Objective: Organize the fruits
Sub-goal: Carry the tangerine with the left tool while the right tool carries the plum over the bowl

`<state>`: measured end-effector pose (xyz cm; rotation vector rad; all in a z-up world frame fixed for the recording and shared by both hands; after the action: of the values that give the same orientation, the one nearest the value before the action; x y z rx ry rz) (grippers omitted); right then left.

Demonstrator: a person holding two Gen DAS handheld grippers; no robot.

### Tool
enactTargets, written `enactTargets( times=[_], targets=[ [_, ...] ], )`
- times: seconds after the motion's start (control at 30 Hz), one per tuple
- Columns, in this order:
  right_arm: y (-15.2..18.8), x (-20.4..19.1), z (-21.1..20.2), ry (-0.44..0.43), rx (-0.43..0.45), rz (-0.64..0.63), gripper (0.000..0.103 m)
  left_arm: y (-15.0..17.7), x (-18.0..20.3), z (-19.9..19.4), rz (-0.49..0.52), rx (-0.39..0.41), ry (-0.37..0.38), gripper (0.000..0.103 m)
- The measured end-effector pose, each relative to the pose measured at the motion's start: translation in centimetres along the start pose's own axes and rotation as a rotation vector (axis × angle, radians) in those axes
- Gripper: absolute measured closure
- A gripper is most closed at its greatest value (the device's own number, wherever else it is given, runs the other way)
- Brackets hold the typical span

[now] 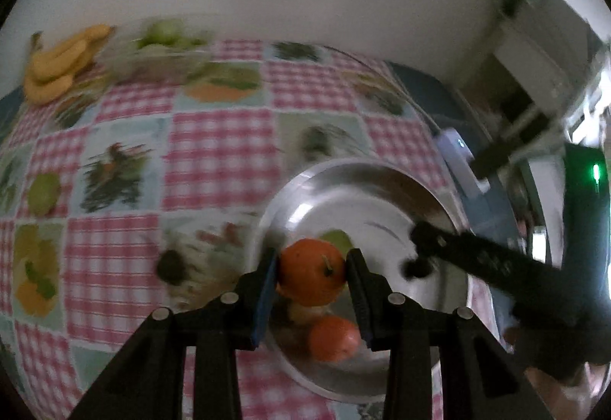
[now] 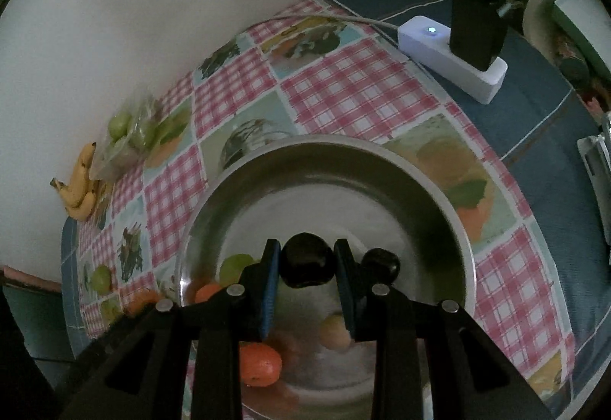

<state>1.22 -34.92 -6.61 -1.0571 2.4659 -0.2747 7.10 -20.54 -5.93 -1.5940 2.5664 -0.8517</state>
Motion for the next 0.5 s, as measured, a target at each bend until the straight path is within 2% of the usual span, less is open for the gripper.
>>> enactTargets(
  times=[0.17,0.5],
  targets=[
    [0.2,0.1,0.1,0.001,-0.009,-0.002,0.073,1.2,1.9,1.6,0.063,-0.04,-0.009,0.064],
    [0.7,-0.2,1.4,0.008,-0.054,-0.018,0.073,1.7,1.5,2.7,0.032,-0.069,0.023,0.064]
  ],
)
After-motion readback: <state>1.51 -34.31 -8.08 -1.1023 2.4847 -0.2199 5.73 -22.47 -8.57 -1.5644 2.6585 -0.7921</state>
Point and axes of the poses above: each gripper's, at about its wrist camera, not at the fingertips, and z roughly the way its jaws point, x to its right, y to its underside, the point moved 4 cm from there along z, roughly the way its jaws point
